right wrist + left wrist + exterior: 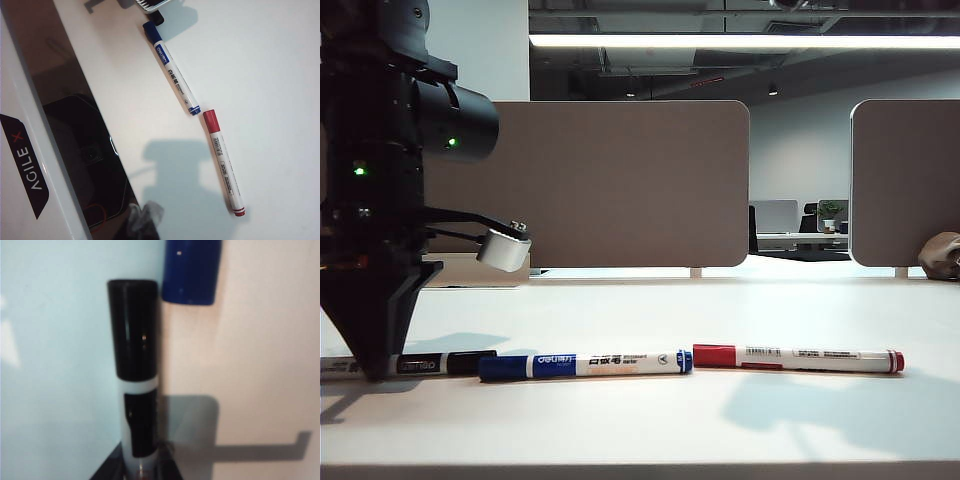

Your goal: Pick up the markers one by one and line them up horizontally in a straight line on the table.

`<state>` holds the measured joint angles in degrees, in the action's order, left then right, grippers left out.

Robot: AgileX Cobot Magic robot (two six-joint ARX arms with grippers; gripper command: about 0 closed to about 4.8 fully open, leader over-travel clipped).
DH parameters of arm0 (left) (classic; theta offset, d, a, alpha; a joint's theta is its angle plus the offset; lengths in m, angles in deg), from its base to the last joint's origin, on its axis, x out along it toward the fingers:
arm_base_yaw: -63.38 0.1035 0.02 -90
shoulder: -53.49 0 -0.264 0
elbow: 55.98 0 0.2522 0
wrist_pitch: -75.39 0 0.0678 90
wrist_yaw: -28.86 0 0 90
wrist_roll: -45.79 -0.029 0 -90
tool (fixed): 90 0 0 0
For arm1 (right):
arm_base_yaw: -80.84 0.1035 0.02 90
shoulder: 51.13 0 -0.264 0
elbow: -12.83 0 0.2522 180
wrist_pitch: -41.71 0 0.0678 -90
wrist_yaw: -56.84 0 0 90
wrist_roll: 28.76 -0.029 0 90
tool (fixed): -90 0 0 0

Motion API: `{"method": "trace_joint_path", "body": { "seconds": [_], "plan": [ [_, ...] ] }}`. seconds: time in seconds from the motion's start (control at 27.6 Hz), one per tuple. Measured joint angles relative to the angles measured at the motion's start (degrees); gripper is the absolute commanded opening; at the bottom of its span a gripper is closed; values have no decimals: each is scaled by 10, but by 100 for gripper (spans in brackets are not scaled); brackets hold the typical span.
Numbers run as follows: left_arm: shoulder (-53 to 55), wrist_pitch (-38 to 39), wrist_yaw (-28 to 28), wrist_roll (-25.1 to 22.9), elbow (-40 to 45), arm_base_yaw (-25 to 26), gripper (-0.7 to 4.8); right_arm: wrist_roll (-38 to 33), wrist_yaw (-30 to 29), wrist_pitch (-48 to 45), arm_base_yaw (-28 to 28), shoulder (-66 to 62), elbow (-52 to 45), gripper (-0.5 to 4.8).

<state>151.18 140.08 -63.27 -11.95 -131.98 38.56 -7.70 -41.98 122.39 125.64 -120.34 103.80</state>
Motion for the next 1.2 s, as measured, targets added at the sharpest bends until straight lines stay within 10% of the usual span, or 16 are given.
{"method": "trace_joint_path", "body": {
  "seconds": [1.2],
  "plan": [
    [0,66,-30,-20,0,47,113,33,0,-6,-12,0,0,-6]
  ]
}}
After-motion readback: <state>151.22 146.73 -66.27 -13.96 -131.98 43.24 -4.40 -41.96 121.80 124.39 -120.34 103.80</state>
